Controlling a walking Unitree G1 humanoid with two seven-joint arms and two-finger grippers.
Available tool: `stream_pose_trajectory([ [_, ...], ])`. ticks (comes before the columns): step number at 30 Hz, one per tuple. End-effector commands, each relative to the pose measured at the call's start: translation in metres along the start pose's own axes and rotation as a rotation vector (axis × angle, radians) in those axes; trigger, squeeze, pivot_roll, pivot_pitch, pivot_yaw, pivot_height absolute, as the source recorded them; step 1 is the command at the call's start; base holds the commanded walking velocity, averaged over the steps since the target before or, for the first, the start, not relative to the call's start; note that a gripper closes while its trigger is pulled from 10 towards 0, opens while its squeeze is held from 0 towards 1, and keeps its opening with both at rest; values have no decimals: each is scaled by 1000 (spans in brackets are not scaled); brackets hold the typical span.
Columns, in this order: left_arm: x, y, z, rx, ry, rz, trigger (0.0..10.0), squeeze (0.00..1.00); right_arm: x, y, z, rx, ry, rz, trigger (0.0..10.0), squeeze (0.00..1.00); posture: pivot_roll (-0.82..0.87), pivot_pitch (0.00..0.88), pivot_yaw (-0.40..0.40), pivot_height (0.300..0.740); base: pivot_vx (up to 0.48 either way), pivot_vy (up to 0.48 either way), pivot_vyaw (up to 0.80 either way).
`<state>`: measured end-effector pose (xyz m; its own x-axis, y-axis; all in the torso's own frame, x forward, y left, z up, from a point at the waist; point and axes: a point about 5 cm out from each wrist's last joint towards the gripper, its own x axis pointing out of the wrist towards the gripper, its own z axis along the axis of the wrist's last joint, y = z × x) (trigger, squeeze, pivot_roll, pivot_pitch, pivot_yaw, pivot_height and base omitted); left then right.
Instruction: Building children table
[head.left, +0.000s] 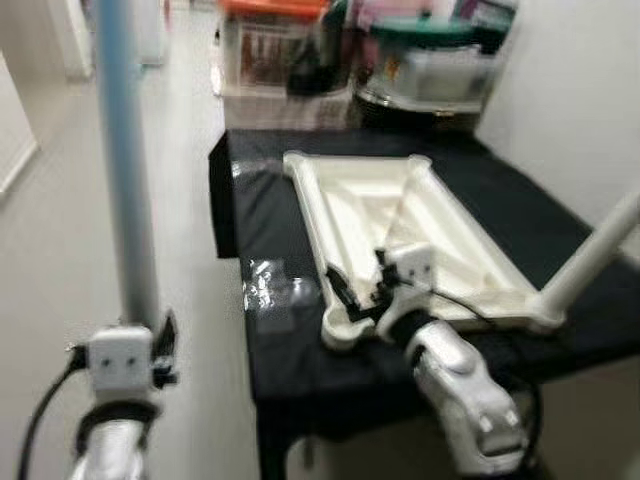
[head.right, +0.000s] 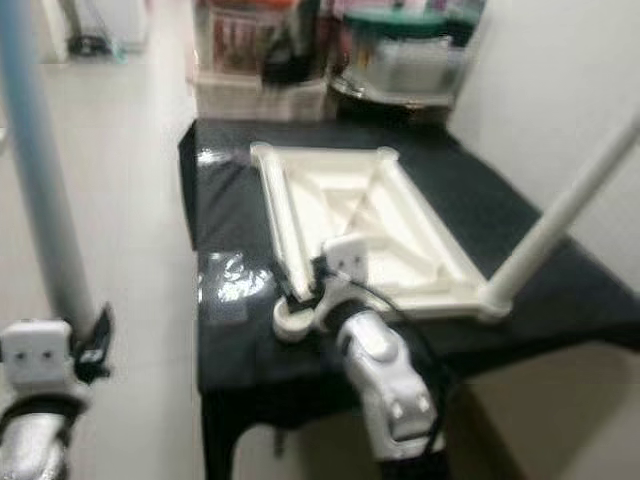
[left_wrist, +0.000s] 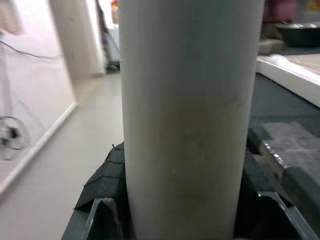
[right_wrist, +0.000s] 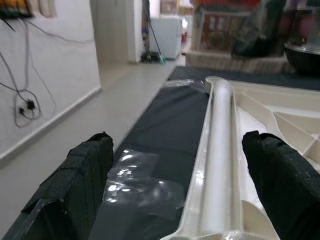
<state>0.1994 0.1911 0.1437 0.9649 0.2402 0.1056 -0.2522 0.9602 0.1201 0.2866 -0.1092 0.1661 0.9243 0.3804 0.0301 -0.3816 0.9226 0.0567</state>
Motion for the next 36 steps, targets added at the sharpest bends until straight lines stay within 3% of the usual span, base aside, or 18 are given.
stream_pose_trajectory([
  [1, 0, -6, 1, -4, -4, -12, 10000, 0, 0, -7, -3, -2, 22, -34, 10000, 0, 63, 0, -94, 740, 0, 0, 0],
  [11, -1, -11, -5, -9, 30, -27, 10000, 0, -1, -10, -4, -12, 30, -46, 10000, 0, 51, 0, -92, 740, 0, 0, 0],
  [16, 2, -15, -6, -20, 35, -45, 10000, 0, 1, -7, -3, -42, 28, -30, 10000, 0, 51, 0, -93, 740, 0, 0, 680],
  [20, 3, -17, -6, -24, 39, -52, 10000, 0, 2, -7, -4, -36, 26, -33, 10000, 0, 51, 0, -93, 740, 0, -476, 616],
  [36, 6, -18, -8, -4, 34, -56, 10000, 0, 3, -4, -5, -13, 27, -4, 10000, 0, 49, 0, -91, 740, 0, -410, 0],
])
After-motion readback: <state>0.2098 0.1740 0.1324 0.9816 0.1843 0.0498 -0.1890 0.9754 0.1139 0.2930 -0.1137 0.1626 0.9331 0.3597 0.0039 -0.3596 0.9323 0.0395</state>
